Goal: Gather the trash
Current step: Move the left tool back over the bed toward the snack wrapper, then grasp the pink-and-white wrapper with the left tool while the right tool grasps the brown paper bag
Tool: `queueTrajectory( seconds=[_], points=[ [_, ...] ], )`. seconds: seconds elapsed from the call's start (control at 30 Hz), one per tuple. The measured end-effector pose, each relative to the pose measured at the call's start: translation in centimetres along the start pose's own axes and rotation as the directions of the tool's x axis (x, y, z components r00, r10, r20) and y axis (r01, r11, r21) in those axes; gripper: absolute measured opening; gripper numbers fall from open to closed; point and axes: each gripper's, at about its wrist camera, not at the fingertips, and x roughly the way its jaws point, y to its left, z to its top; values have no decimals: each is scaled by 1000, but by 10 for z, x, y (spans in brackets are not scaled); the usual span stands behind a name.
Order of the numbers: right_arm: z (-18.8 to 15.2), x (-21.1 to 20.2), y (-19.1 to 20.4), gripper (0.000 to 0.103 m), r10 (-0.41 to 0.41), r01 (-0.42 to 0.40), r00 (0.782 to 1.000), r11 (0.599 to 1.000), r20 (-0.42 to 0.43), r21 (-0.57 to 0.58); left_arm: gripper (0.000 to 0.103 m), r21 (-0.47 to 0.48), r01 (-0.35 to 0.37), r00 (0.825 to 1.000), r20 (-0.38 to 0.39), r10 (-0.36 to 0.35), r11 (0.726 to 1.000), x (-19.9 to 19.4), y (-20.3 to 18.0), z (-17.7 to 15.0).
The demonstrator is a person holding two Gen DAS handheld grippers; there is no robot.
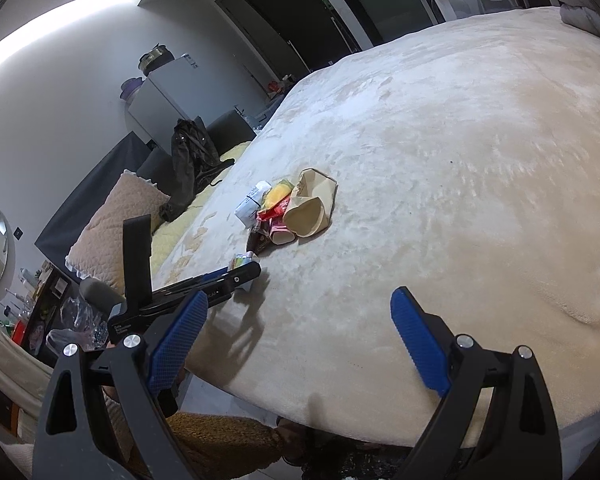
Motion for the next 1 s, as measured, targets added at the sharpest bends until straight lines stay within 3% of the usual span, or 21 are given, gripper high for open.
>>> queueTrajectory(
  seconds=[0.23,0.37,0.47,0.73,1.0],
  points=[
    [28,48,17,92,-50,49,998,999,-46,-21,45,-56,60,996,68,-56,997,-26,13,1],
    [49,88,20,92,-62,61,994,998,-84,-13,45,-29,80,993,94,-77,996,-32,11,0],
    [60,116,14,92,-49,54,991,998,-122,38,45,-15,100,991,91,-98,995,-29,14,-1],
    [75,161,-9,92,-31,45,992,992,-119,116,45,-25,121,992,41,-120,992,-22,33,-12],
    [73,193,-20,89,-37,52,992,990,-118,128,45,-36,154,988,33,-153,987,-23,32,-13]
  ],
)
